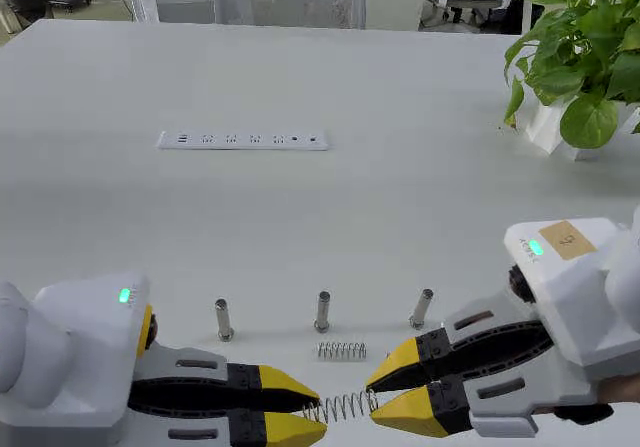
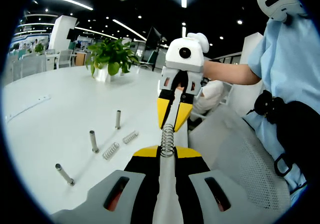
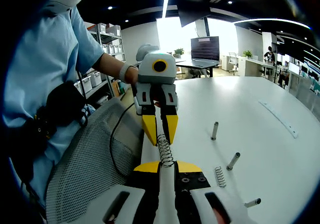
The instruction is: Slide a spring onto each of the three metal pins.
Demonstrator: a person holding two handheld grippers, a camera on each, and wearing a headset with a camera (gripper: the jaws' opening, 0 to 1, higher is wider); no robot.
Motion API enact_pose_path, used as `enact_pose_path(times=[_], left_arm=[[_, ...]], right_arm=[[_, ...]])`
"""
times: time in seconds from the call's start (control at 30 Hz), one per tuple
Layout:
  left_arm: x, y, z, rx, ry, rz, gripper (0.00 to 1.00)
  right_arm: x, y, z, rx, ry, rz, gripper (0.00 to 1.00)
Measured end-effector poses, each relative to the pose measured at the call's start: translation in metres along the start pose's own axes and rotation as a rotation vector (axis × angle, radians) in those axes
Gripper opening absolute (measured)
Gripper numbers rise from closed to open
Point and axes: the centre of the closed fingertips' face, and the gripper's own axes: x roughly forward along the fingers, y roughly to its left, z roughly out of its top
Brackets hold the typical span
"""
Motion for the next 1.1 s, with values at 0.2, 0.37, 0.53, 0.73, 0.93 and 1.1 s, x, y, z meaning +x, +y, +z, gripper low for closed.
enact_pose_path(times=[0.2, 0.37, 0.53, 0.73, 0.93, 1.1], left_arm=[[0.0001, -0.0011, 0.0000, -0.001, 0.001, -0.006, 0.07], [0.0001, -0.0013, 0.0008, -0.001, 0.002, -0.008, 0.07], [0.0010, -0.0010, -0.0005, 0.001, 0.008, -0.008, 0.07], [0.0026, -0.0011, -0.0024, 0.004, 0.018, -0.011, 0.07], [0.0022, -0.0001, -0.0021, 0.003, 0.017, -0.011, 0.07], [0.0018, -0.0003, -0.0004, 0.008, 0.012, -0.011, 0.07]], right_arm=[[0.0002, 0.0010, -0.0004, -0.004, 0.003, 0.009, 0.07], [-0.0011, 0.0012, 0.0011, -0.009, -0.002, 0.010, 0.06], [-0.0026, 0.0014, 0.0022, -0.017, 0.010, 0.009, 0.06], [-0.0057, 0.0022, 0.0067, -0.016, 0.015, 0.013, 0.06], [-0.0068, 0.0022, 0.0083, -0.024, 0.021, 0.015, 0.06], [-0.0065, 0.0020, 0.0062, -0.020, 0.029, 0.017, 0.06]])
